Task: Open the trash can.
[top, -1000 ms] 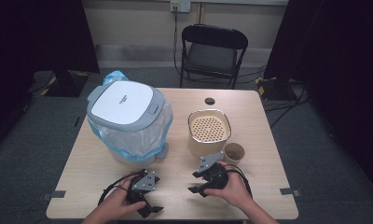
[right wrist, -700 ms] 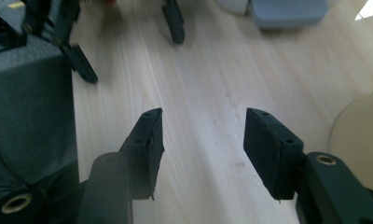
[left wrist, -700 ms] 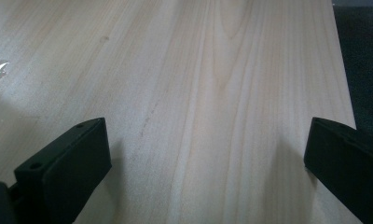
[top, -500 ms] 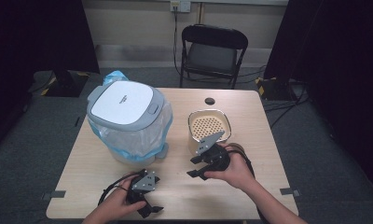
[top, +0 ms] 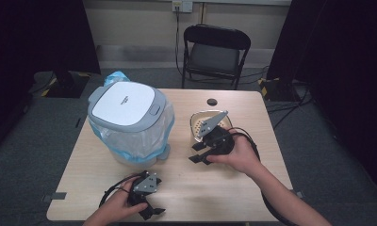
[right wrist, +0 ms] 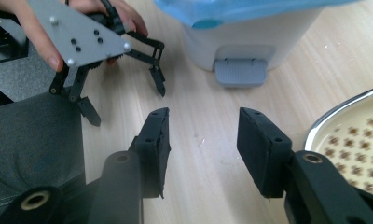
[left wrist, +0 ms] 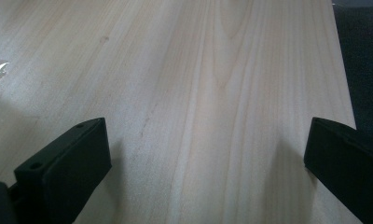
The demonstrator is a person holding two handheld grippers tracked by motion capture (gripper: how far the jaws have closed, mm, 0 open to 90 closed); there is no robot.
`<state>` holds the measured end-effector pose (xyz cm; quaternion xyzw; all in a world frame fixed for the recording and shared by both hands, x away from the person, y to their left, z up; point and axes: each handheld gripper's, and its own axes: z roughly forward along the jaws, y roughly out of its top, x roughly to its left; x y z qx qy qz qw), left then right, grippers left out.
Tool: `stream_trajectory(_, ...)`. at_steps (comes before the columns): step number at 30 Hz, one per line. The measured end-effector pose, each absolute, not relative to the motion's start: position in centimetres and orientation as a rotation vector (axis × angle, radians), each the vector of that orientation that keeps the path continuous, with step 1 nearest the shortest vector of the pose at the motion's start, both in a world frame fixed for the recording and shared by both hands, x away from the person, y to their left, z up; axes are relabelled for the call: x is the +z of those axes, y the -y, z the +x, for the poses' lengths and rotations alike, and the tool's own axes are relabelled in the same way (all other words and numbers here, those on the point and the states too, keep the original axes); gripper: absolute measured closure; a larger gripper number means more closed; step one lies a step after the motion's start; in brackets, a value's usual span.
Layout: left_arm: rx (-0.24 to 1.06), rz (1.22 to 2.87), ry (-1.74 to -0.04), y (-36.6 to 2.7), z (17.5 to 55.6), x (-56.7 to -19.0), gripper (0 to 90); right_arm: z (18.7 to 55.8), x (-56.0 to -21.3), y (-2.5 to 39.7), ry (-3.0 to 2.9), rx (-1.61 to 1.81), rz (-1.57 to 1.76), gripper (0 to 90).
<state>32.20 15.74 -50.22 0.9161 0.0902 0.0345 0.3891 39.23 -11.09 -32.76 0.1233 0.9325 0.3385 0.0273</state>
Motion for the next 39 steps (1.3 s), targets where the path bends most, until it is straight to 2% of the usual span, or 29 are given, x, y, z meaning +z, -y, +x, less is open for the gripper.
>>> stream_trajectory(11,0.086,2.322,-0.236,-15.7,32.2,-50.3,0.0,41.0,-29.1,9.9,-2.872,1.057,0.394,59.0)
stream_trajectory(39,0.077,2.323,-0.242,-15.7,32.1,-50.3,0.0,45.0,-23.8,8.0,-2.811,1.113,0.466,67.9)
